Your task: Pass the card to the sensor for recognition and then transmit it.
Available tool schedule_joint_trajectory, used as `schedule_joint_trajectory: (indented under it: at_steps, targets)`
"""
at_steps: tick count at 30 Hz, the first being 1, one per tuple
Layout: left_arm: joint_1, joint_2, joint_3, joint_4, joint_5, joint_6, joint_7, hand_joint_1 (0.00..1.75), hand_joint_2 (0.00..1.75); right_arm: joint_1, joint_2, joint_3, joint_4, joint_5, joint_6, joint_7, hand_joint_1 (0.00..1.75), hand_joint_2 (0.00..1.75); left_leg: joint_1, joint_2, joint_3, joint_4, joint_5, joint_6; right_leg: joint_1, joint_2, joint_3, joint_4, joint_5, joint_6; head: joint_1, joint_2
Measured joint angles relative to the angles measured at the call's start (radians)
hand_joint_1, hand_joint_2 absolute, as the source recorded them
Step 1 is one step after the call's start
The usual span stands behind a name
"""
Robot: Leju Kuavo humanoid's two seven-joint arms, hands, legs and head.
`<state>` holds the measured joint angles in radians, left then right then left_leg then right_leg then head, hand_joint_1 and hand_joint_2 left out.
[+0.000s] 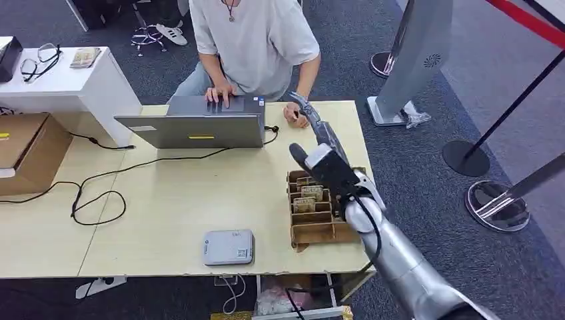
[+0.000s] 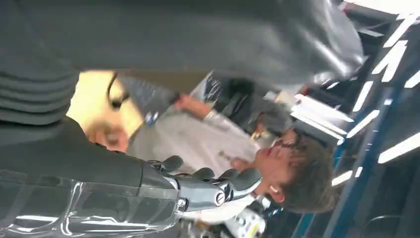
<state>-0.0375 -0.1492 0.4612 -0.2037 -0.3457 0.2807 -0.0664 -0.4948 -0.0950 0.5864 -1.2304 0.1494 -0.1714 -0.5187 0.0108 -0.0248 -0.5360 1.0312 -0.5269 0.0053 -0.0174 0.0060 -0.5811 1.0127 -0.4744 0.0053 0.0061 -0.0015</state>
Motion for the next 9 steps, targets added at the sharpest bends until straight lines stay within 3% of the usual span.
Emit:
schedule_joint_trajectory:
  at_steps: [4, 9]
  targets:
    - [0.0, -0.002, 0.019, 0.0, 0.013, 0.011, 0.0, 0.0, 0.0, 0.143, -0.002, -0.031, -0.123, -0.079, 0.025, -0.037, 0.0, 0.0, 0.0, 0.0, 0.0, 0.0, 0.0, 0.0, 0.0, 0.0, 0.0, 0.0, 0.0, 0.0, 0.0, 0.0]
    - [0.0, -0.009, 0.042, 0.0, 0.031, 0.025, 0.002, 0.0, 0.0, 0.284, 0.014, -0.05, -0.241, -0.083, 0.036, -0.046, 0.0, 0.0, 0.0, 0.0, -0.001, 0.0, 0.0, 0.0, 0.0, 0.0, 0.0, 0.0, 0.0, 0.0, 0.0, 0.0]
